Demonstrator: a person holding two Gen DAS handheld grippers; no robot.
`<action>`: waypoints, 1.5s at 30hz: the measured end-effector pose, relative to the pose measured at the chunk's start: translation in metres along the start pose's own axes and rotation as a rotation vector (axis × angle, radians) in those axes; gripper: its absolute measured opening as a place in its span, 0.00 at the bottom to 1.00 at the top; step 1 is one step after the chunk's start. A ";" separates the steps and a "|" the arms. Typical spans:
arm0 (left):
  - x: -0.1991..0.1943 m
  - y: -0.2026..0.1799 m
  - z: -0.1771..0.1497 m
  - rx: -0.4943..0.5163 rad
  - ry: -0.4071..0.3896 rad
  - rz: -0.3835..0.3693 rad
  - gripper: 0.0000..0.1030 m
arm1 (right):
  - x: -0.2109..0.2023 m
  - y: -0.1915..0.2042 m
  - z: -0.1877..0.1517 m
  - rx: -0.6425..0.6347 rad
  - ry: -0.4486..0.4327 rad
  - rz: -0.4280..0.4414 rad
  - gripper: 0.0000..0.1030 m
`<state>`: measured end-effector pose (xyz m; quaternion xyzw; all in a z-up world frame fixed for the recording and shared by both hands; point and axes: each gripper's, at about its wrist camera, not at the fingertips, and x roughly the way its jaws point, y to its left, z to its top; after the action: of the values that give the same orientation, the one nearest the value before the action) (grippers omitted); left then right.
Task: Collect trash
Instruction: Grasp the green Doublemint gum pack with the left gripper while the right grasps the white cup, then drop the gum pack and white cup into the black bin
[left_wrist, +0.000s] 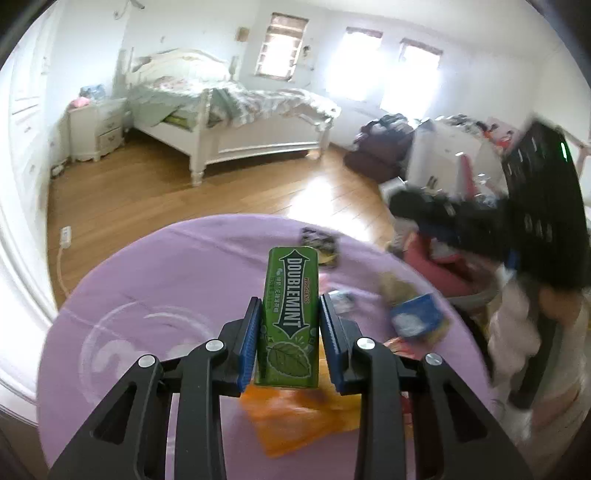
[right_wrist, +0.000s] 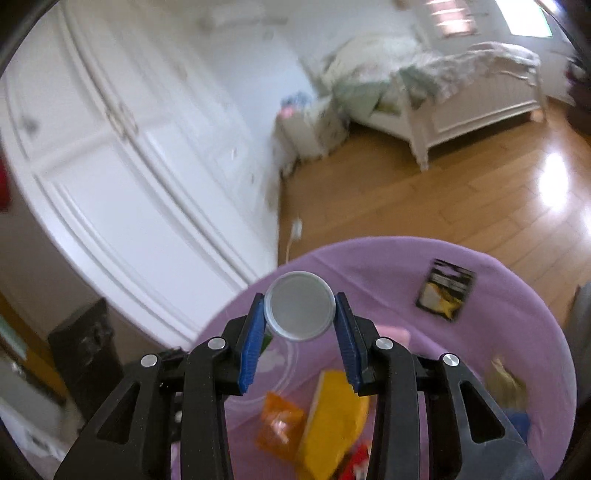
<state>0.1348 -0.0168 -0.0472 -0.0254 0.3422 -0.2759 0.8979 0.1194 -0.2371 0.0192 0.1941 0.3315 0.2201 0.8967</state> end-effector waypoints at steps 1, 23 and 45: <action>0.000 -0.008 0.001 0.002 -0.006 -0.014 0.31 | -0.017 -0.006 -0.007 0.021 -0.031 -0.006 0.37; 0.076 -0.243 -0.026 0.190 0.076 -0.396 0.31 | -0.258 -0.138 -0.130 0.266 -0.410 -0.463 0.37; 0.124 -0.324 -0.069 0.301 0.216 -0.477 0.31 | -0.298 -0.208 -0.184 0.425 -0.423 -0.552 0.37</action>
<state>0.0122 -0.3445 -0.0986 0.0579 0.3753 -0.5276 0.7599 -0.1539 -0.5279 -0.0614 0.3197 0.2173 -0.1472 0.9104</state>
